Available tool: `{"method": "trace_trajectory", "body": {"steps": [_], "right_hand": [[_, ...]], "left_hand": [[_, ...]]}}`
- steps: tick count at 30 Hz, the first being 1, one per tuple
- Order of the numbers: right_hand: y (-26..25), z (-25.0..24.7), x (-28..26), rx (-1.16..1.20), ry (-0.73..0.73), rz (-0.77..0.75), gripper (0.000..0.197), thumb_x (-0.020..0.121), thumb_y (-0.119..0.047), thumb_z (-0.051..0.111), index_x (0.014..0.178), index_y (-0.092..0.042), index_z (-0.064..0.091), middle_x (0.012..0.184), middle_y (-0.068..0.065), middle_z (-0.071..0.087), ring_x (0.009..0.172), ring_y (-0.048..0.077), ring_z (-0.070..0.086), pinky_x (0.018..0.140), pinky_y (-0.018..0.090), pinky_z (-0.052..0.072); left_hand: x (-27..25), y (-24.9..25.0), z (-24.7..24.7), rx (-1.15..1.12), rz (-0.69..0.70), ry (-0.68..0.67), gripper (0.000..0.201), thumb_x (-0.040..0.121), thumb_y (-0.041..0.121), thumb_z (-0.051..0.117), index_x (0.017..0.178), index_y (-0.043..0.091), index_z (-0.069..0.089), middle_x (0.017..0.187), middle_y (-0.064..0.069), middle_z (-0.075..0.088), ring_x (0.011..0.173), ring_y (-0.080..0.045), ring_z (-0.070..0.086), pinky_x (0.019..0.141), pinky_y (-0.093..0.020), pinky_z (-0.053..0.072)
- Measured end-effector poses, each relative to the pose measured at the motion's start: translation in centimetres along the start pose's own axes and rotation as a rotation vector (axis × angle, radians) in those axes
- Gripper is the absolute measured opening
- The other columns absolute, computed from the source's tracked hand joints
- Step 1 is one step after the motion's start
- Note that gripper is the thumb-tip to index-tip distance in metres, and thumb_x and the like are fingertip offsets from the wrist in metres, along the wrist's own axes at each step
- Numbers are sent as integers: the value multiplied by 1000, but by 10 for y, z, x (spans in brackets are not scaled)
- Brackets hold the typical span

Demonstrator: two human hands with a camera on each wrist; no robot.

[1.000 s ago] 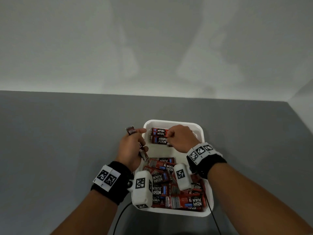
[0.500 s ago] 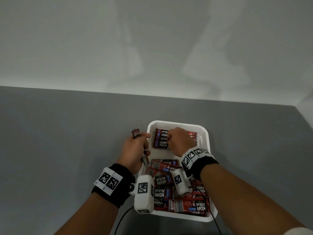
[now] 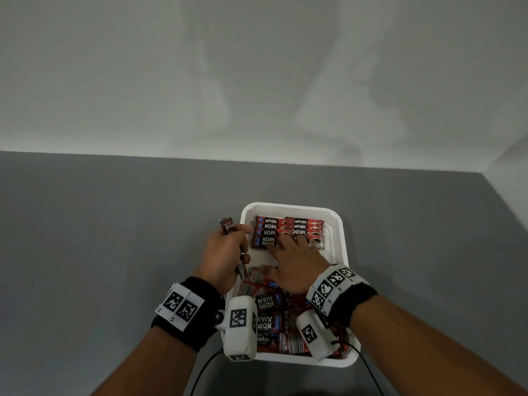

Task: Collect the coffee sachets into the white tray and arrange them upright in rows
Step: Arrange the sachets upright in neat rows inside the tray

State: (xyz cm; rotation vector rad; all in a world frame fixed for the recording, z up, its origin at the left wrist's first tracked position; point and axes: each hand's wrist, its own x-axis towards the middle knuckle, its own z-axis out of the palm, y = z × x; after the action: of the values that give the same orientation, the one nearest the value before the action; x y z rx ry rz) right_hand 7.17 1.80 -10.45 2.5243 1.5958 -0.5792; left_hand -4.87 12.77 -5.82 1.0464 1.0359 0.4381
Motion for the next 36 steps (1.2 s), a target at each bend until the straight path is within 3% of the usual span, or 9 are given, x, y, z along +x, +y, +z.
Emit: {"method": "trace_trajectory", "body": {"steps": [10,14,20,23,26,29,32,34,36], "right_hand": [[6,0,6,-11,-33,-6,70,95,-71,30,152,-31,31,151,0,29,134,34,32,109,57,37],[7,-3,5,16,-38,-28,67,96,-67,34,152,-30,30,149,1,29,133,35,32,109,55,38],[12,-21,-1,296,69,-9,56,100,-56,41,148,-27,40,145,2,35,132,31,34,112,49,35],[11,-43,-8,748,219,4,38,101,-41,53,134,-24,61,127,-1,62,116,17,58,99,35,45],[7,-57,-19,1064,243,-12,24,91,-27,74,115,-26,70,95,-2,77,88,16,74,85,35,58],[16,-65,-23,1086,317,12,20,83,-6,80,95,-20,73,84,4,76,76,20,73,80,39,62],[29,-73,-24,968,320,18,14,85,-6,78,96,-15,75,80,-2,74,66,3,66,69,20,56],[31,-76,-25,827,318,-6,9,88,-12,76,96,-17,76,76,-7,72,59,-5,61,59,8,46],[32,-77,-23,749,317,-16,7,87,-13,76,92,-19,77,75,-9,71,59,-6,61,58,6,45]], "left_hand": [[-3,1,0,5,-6,10,28,85,-11,40,91,5,63,71,-8,45,60,-17,40,49,-28,37],[-2,0,-4,-100,-74,-7,26,91,0,43,96,4,68,72,-7,44,53,-16,46,52,-30,37],[-3,4,0,-209,-65,-70,23,97,-5,43,92,1,65,66,-11,63,60,-20,61,66,-35,56],[-7,6,6,-244,-18,-161,16,98,-3,52,93,1,67,86,-22,71,75,-30,70,58,-34,59],[-8,6,15,-256,32,-187,15,96,0,60,108,-7,65,103,-28,69,82,-33,72,65,-35,60],[-5,9,21,-219,79,-161,15,94,-1,62,108,-7,64,98,-30,64,74,-31,68,63,-33,57],[-2,6,20,-121,129,-110,2,91,0,68,92,2,68,92,-27,66,82,-35,59,74,-42,48],[-3,2,21,-57,151,-113,3,89,4,72,89,4,69,86,-22,66,82,-32,54,70,-40,43],[-5,1,22,-30,158,-110,4,89,5,73,87,5,70,82,-19,65,80,-29,52,65,-36,40]]}}
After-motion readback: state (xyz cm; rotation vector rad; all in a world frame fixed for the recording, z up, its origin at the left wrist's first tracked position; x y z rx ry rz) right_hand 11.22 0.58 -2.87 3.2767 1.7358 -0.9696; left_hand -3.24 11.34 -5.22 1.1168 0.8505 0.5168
